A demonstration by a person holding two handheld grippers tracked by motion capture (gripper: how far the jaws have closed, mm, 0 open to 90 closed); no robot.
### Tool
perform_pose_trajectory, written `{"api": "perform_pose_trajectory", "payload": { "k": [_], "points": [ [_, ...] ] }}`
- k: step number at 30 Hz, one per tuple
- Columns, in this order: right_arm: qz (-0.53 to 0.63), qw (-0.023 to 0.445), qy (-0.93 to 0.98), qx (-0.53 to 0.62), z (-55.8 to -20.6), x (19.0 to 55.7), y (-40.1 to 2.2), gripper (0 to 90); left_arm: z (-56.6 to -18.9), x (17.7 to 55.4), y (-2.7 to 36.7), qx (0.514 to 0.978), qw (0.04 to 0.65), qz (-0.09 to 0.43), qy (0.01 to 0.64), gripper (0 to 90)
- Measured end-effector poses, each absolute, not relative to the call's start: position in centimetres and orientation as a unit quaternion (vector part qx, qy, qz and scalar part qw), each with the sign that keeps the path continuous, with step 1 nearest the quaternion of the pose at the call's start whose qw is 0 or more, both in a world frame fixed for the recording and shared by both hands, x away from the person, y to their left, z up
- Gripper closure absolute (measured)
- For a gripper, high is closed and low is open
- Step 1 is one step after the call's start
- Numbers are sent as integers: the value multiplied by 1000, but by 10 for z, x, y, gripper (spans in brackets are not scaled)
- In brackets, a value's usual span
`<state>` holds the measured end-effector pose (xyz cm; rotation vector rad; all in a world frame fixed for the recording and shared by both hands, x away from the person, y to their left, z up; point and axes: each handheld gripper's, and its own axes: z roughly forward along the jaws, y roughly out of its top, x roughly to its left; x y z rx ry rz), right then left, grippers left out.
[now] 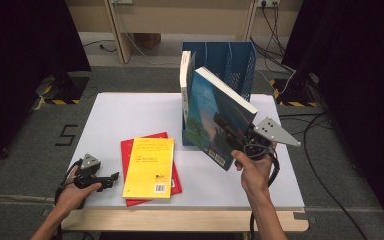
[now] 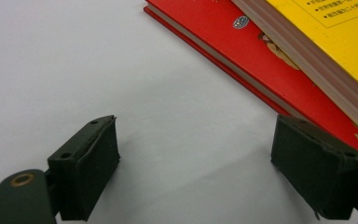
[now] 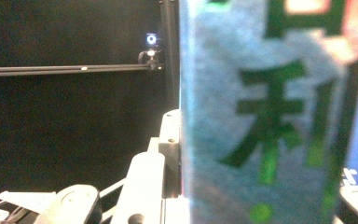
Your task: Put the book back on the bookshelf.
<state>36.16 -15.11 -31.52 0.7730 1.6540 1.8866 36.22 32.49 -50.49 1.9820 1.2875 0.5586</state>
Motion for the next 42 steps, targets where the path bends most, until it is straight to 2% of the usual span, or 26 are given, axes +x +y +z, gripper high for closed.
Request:
{"api": "perform_pose_trajectory", "payload": {
  "k": [20, 32, 42],
  "points": [
    [685, 292, 577, 334, -315, 380, -178, 743, -505, 362, 325, 764, 350, 215, 498, 139],
    [675, 303, 572, 353, -324, 406, -182, 743, -505, 362, 325, 765, 349, 214, 497, 137],
    [662, 329, 565, 367, -322, 426, -176, 743, -505, 362, 325, 765, 348, 215, 497, 137]
  ]
}}
